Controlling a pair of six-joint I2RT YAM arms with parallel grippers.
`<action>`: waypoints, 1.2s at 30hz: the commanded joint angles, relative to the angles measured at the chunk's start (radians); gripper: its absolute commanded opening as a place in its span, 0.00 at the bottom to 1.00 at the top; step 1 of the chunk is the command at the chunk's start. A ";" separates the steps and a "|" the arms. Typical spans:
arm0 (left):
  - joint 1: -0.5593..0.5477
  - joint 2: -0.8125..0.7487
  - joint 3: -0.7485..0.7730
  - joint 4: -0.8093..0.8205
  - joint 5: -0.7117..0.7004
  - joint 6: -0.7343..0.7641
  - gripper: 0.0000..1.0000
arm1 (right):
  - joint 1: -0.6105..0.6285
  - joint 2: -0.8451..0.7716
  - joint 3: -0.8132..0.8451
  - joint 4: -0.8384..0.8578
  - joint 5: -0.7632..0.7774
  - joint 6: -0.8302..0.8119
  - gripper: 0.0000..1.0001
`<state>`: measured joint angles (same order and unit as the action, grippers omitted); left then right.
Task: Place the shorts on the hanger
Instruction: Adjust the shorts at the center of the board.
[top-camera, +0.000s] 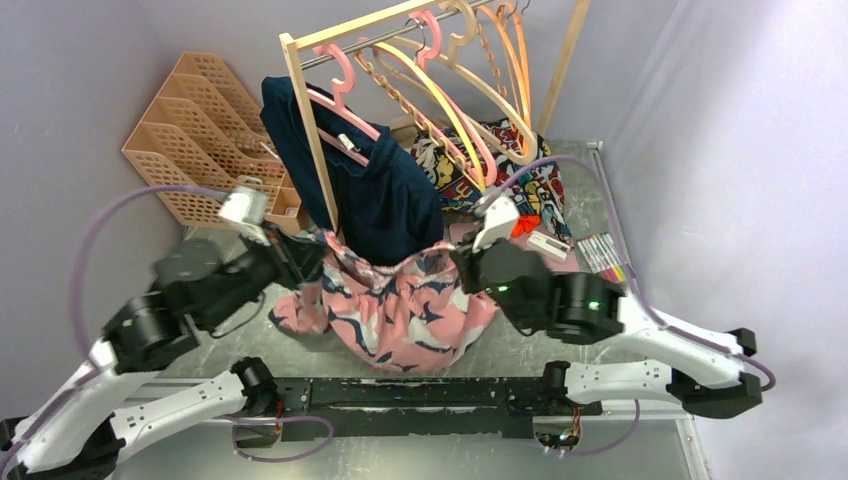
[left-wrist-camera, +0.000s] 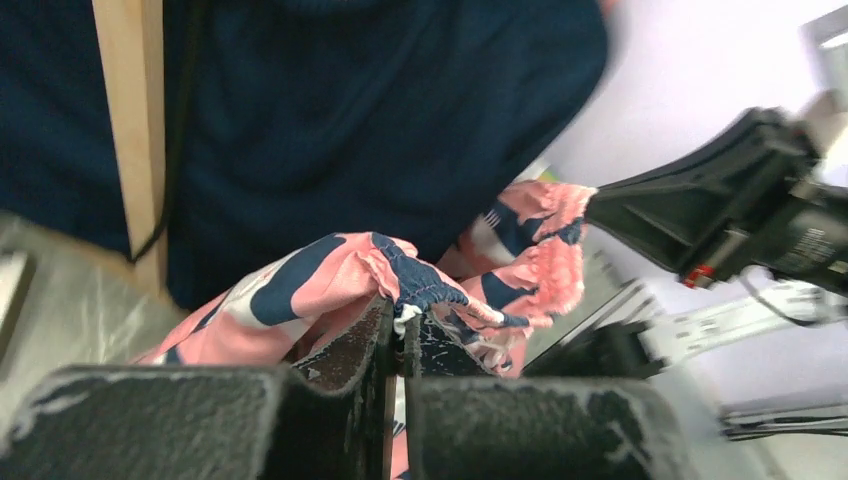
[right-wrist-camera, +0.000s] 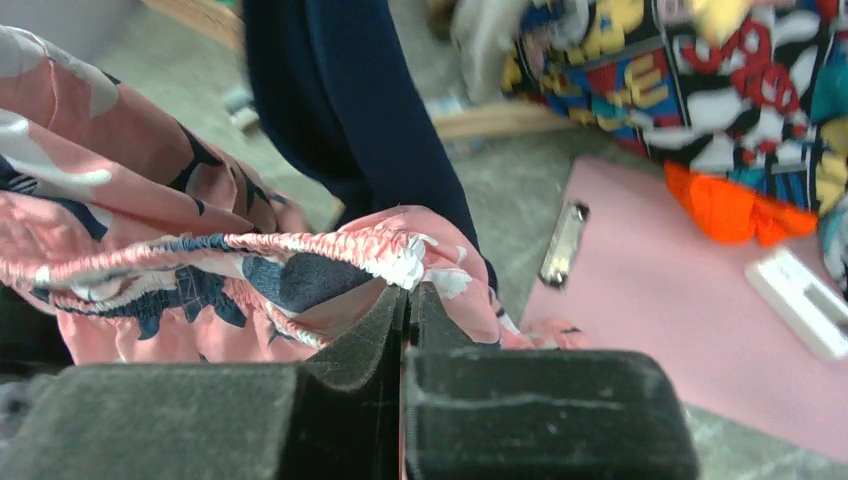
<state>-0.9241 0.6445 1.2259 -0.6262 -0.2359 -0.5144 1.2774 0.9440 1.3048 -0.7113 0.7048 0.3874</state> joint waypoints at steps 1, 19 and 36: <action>0.006 0.016 -0.203 -0.003 -0.109 -0.097 0.07 | -0.012 0.020 -0.161 0.036 0.090 0.149 0.00; 0.062 0.232 -0.461 0.167 -0.147 -0.267 0.07 | -0.333 0.035 -0.562 0.249 -0.085 0.391 0.00; 0.063 0.274 -0.728 0.322 -0.016 -0.383 0.27 | -0.337 -0.028 -0.784 0.322 -0.293 0.492 0.32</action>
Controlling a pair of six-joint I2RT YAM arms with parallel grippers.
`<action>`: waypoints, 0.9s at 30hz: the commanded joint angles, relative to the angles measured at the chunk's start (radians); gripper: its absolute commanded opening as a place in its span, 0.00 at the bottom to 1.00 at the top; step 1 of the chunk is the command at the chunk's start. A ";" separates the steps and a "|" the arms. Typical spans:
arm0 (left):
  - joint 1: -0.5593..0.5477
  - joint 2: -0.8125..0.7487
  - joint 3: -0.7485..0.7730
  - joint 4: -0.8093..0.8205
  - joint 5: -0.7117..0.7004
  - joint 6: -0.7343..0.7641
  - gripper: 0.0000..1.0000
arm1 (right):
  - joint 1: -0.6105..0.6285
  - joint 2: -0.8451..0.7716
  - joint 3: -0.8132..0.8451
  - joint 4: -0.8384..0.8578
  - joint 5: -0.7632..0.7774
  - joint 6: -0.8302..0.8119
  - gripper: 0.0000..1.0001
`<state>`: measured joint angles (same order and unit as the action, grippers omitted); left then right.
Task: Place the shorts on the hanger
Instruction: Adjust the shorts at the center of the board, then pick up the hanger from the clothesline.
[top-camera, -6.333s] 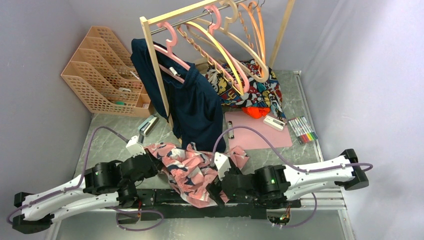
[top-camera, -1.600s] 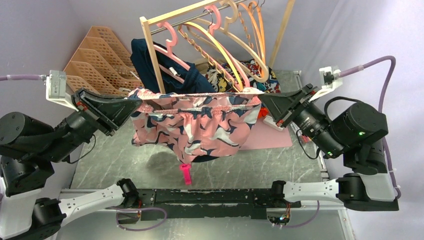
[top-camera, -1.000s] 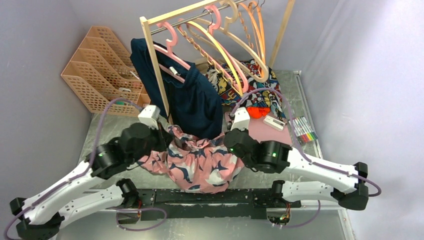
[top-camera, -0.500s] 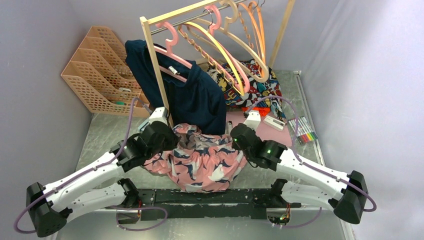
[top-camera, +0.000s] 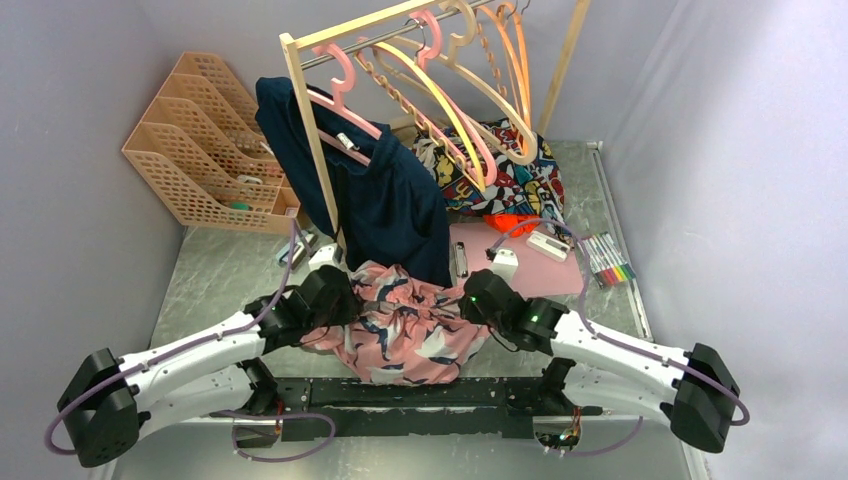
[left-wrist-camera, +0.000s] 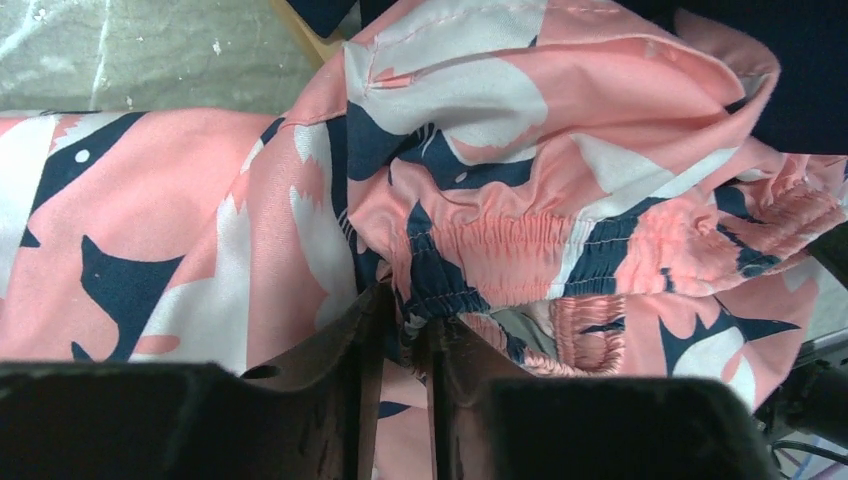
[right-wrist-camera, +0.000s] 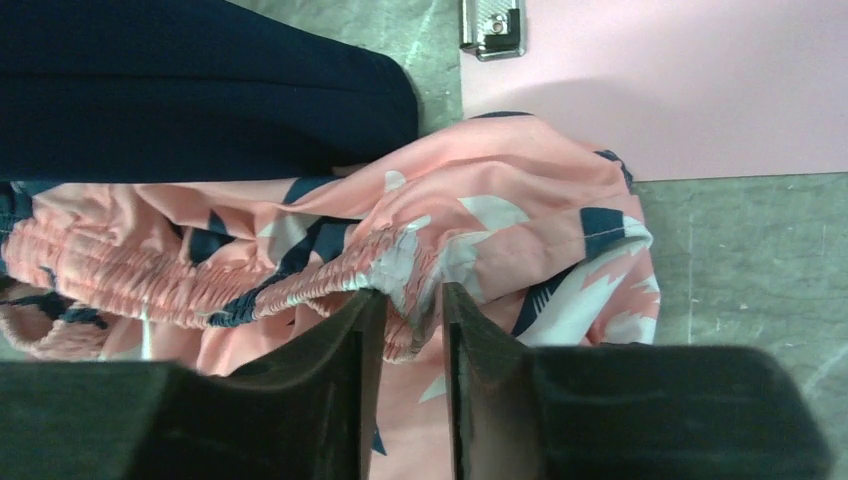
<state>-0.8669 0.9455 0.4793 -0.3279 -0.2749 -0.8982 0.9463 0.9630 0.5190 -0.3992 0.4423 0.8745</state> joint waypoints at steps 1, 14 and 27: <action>0.006 -0.034 0.020 0.016 0.023 0.003 0.31 | -0.007 -0.060 0.007 -0.002 -0.034 0.004 0.37; 0.005 -0.158 0.146 -0.150 0.052 0.034 0.84 | -0.005 -0.327 0.220 -0.178 -0.195 -0.249 0.61; 0.006 -0.324 0.322 -0.338 0.014 0.180 0.98 | -0.005 -0.098 0.874 -0.218 -0.186 -0.679 0.61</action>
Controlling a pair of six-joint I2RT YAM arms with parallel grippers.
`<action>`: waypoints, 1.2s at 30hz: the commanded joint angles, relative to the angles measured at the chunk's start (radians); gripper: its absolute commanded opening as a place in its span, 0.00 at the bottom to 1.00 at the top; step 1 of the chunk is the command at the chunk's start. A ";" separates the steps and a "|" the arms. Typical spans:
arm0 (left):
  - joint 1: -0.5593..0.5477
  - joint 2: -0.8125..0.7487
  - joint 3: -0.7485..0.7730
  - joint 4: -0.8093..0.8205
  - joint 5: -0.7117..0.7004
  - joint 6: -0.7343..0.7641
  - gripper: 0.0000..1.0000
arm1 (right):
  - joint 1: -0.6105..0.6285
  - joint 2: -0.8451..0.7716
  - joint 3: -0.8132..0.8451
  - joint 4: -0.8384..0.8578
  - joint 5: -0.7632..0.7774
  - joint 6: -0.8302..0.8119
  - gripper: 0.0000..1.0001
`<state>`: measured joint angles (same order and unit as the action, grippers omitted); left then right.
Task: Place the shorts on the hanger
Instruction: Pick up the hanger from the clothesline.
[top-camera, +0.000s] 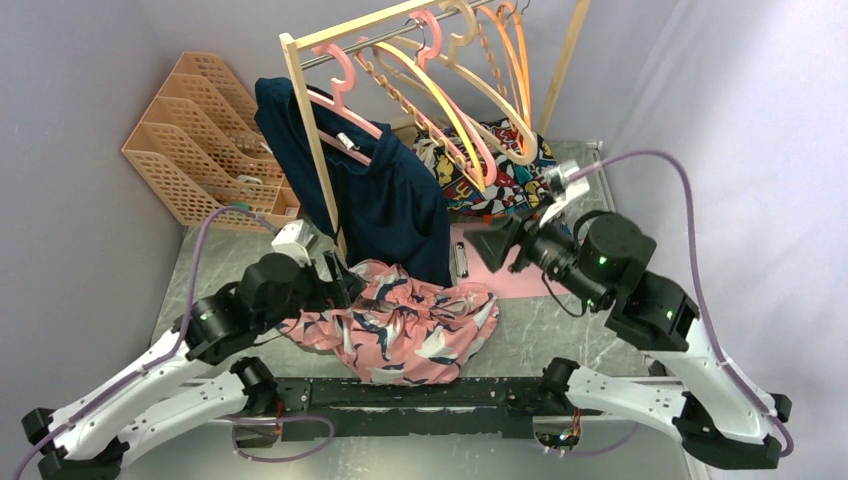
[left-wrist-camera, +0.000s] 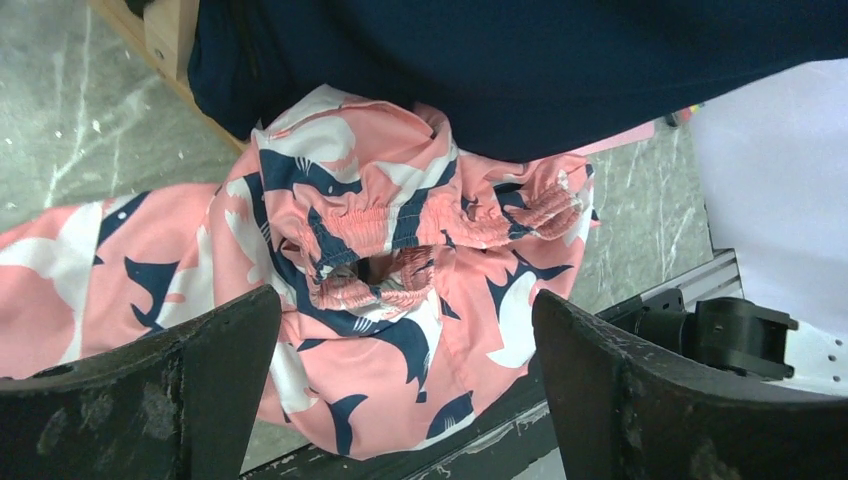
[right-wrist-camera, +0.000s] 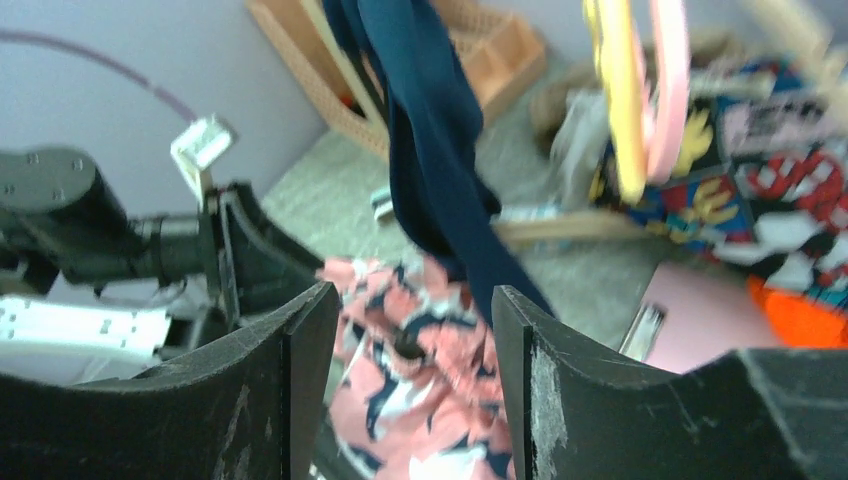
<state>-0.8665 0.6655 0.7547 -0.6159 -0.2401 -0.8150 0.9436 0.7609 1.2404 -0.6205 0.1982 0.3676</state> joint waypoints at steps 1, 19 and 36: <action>0.005 -0.055 0.054 -0.043 -0.032 0.119 0.97 | -0.002 0.139 0.199 0.018 0.083 -0.200 0.61; 0.006 -0.173 -0.014 -0.065 -0.074 0.206 0.93 | -0.017 0.494 0.600 -0.060 0.335 -0.221 0.55; 0.006 -0.181 -0.030 -0.059 -0.080 0.203 0.93 | -0.193 0.475 0.431 0.010 0.239 -0.210 0.56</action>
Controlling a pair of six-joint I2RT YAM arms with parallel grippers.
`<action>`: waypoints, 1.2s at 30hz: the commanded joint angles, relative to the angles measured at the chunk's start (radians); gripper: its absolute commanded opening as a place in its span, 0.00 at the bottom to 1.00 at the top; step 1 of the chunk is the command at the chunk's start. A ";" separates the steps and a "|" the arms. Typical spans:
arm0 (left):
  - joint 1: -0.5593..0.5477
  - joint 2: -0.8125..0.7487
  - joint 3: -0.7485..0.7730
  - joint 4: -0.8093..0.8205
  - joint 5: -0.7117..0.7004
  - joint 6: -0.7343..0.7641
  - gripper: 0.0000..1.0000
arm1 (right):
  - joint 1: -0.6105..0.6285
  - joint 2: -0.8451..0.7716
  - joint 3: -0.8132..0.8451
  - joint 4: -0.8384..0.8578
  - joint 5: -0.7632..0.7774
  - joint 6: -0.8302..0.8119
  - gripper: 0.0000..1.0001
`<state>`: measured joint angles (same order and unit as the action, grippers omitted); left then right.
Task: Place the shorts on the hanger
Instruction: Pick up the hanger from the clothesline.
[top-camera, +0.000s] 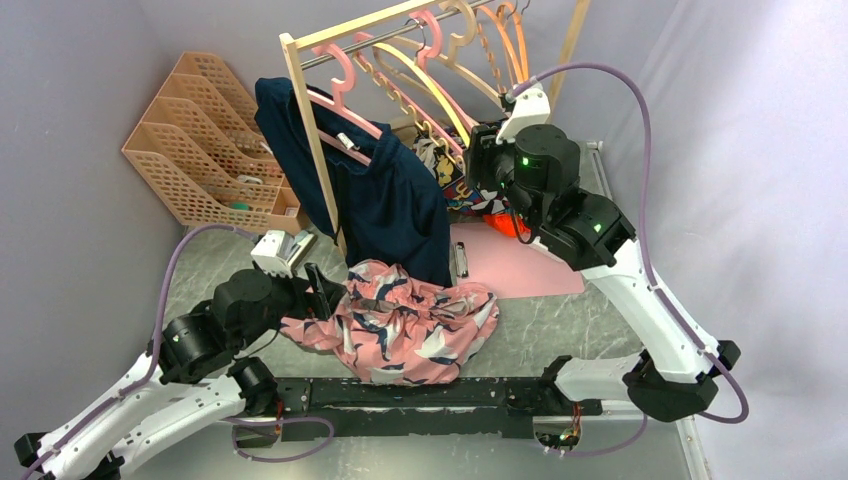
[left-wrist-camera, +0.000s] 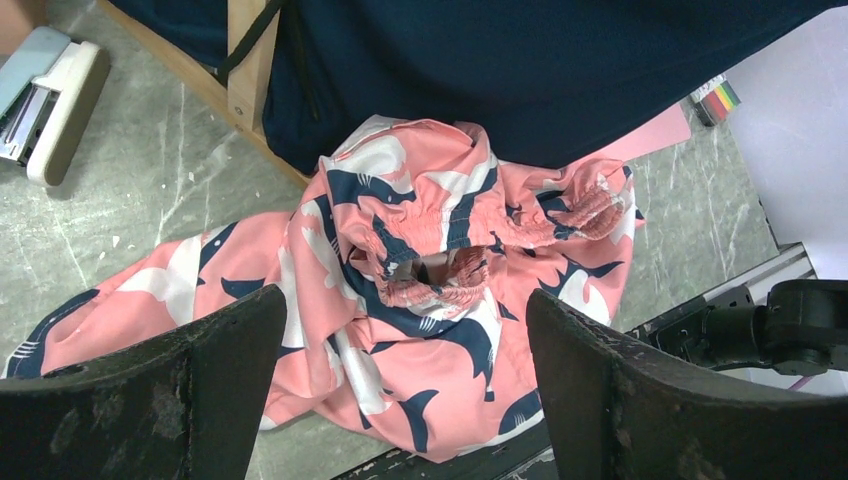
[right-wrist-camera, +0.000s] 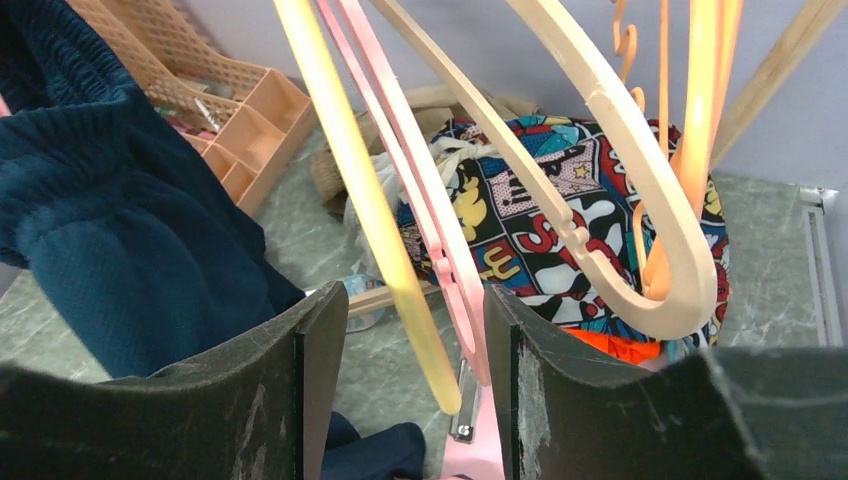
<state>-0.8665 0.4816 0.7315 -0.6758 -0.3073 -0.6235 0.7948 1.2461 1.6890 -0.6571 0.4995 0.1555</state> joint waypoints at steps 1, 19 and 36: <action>0.005 0.003 -0.006 0.001 -0.012 0.011 0.93 | -0.058 -0.012 -0.026 0.053 -0.077 0.004 0.56; 0.006 0.005 -0.014 0.013 -0.003 0.017 0.93 | -0.112 -0.017 -0.069 0.107 -0.204 -0.002 0.36; 0.006 0.006 -0.017 0.018 0.000 0.019 0.93 | -0.115 -0.011 -0.057 0.133 -0.301 -0.012 0.10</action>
<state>-0.8665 0.4866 0.7231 -0.6777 -0.3069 -0.6197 0.6895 1.2423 1.6245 -0.5644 0.2481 0.1535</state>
